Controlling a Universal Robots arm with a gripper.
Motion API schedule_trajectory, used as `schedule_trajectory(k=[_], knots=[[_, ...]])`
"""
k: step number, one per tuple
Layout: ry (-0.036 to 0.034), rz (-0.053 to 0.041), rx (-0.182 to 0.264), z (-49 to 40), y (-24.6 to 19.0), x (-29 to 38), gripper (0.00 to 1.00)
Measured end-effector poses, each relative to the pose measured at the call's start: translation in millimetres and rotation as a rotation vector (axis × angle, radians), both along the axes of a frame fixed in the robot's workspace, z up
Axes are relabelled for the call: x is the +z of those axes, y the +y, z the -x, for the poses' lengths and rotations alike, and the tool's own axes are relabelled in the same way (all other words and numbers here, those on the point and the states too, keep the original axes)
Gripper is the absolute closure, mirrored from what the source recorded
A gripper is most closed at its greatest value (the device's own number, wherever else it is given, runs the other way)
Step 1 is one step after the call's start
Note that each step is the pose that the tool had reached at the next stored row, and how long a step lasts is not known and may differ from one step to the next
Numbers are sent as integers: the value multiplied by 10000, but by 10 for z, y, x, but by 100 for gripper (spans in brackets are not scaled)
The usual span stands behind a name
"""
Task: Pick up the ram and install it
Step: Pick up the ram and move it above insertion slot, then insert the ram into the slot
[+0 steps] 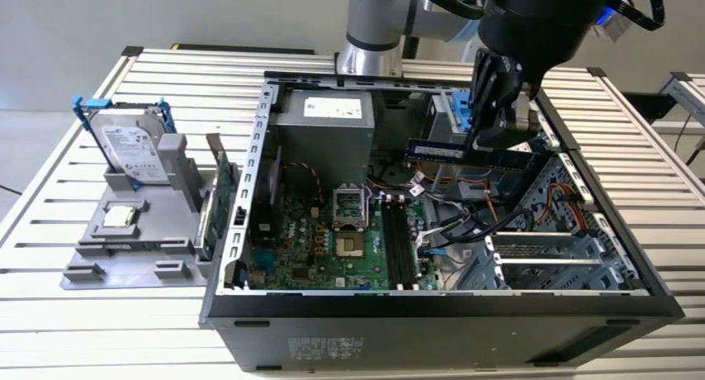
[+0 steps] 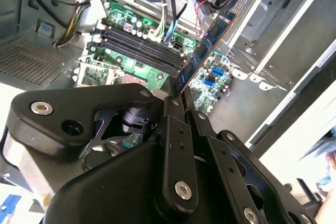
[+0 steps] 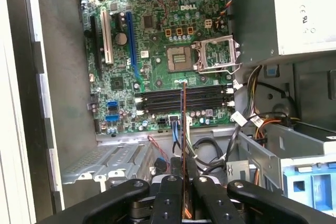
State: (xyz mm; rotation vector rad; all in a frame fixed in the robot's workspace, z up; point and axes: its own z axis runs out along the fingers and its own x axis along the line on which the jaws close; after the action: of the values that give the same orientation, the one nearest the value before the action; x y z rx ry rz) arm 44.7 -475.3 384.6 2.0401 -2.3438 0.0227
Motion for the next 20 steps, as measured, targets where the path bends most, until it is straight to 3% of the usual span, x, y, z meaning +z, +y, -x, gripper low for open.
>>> schedule_trajectory(k=[20], knots=[[2, 0, -1423, 0, -1, 0, 100]])
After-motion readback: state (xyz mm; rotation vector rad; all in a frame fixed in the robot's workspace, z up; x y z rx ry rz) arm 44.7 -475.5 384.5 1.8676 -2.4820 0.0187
